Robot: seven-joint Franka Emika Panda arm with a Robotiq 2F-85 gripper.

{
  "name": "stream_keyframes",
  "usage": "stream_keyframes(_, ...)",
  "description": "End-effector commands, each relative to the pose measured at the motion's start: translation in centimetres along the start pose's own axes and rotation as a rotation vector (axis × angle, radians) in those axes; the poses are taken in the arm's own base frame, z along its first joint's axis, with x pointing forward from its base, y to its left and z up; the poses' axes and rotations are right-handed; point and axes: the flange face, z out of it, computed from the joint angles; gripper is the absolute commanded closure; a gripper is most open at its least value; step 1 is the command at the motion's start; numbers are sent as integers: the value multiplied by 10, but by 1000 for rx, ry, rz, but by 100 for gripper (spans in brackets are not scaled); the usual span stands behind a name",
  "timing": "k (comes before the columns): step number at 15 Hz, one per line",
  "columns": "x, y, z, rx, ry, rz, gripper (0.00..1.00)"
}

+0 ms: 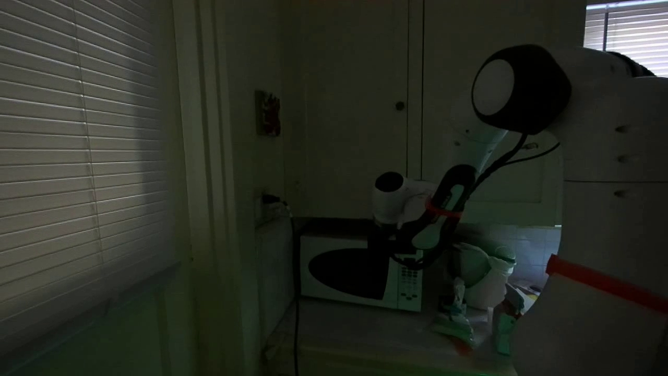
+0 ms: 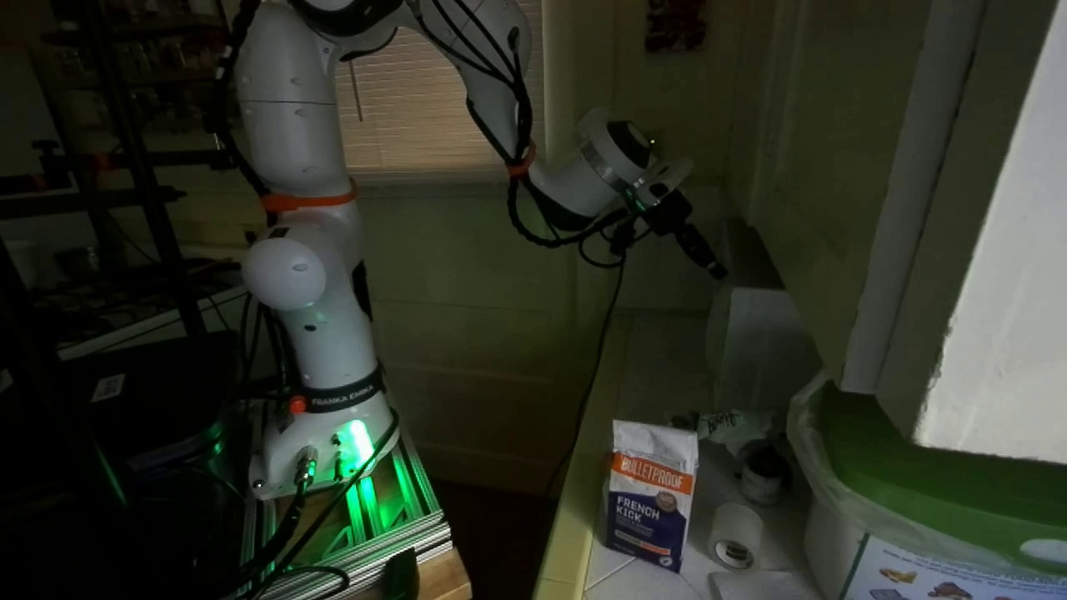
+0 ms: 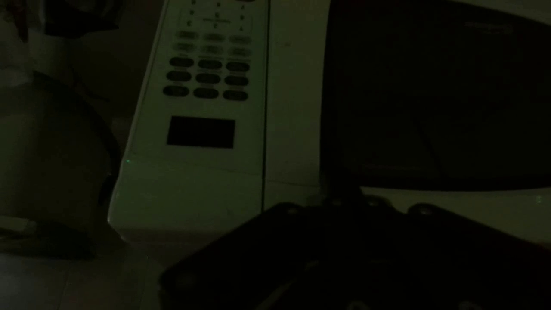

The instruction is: Close the door of the microwave

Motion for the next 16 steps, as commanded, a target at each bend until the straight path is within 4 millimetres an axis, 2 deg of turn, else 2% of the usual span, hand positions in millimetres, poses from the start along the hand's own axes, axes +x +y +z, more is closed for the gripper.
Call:
stream_keyframes(1, 6, 1, -4, 71, 3, 31, 100)
stream_keyframes(2, 1, 1, -14, 87, -1, 38, 74)
stream_keyframes(4, -6, -2, -27, 146, -13, 45, 68)
stream_keyframes(7, -25, -5, -41, 223, -59, 63, 44)
stream_keyframes(12, -70, -4, -42, 207, -194, 44, 7)
stream_keyframes(13, -77, -5, -43, 204, -218, 37, 1)
stream_keyframes(16, -81, -6, -55, 201, -260, 24, 0)
